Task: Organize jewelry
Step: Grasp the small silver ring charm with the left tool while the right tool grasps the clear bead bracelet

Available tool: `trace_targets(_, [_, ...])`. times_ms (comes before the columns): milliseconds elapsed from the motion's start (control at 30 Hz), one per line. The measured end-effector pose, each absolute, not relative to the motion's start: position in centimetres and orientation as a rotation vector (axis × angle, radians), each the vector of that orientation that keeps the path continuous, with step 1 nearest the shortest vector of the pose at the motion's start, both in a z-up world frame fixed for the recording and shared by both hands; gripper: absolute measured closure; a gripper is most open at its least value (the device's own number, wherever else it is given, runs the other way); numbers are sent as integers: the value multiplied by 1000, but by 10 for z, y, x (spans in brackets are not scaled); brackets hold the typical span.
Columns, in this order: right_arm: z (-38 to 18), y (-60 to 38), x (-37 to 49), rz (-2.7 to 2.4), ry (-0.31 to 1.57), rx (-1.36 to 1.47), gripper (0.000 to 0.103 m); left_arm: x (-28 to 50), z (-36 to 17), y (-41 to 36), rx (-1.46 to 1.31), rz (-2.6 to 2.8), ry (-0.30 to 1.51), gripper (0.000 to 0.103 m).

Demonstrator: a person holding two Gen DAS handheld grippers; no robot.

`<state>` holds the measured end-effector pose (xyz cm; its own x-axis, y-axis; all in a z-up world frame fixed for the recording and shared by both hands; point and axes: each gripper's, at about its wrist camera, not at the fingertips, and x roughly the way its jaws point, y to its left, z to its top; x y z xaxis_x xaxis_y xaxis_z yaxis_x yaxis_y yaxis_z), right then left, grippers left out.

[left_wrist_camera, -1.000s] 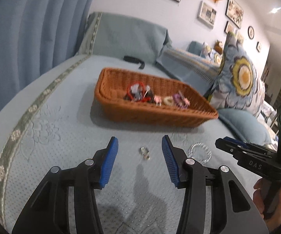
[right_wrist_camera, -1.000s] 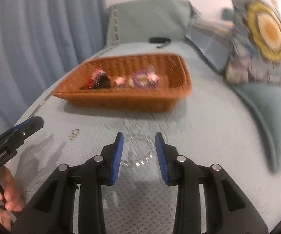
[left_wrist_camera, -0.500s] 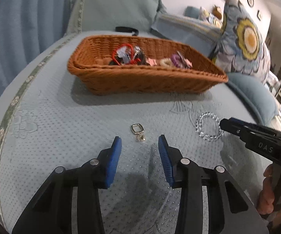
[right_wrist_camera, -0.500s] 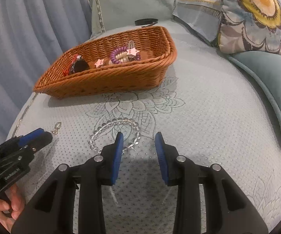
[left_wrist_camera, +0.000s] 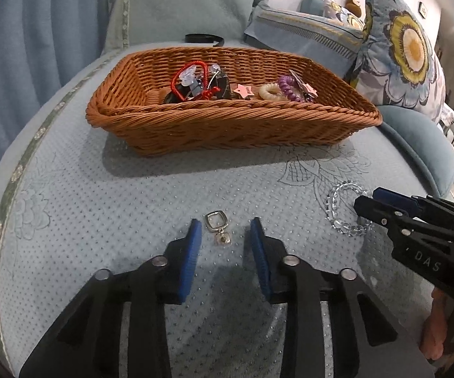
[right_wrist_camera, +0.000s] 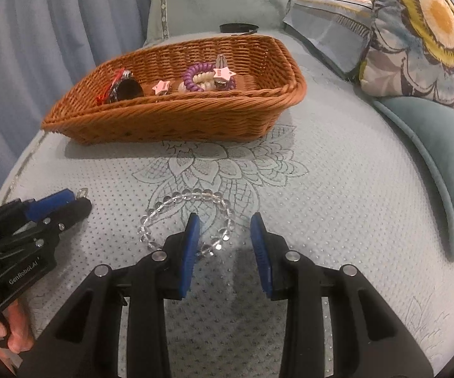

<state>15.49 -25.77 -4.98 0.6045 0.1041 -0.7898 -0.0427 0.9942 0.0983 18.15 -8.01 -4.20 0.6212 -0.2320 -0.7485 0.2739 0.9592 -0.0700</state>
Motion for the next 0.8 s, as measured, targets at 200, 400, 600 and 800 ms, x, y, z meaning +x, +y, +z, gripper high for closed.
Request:
trace_targets(200, [-48, -245, 148, 120, 903, 9, 96, 180, -41, -79, 42, -308, 840, 95])
trace_targets(400, [-45, -248, 141, 150, 885, 32, 97, 171, -34, -77, 26, -337, 795, 95])
trace_targets(600, [-34, -248, 132, 192, 834, 54, 97, 162, -24, -70, -6, -354, 731, 95])
trace_targets(800, [-23, -251, 125, 249, 813, 119, 97, 150, -14, -64, -38, -369, 654, 95])
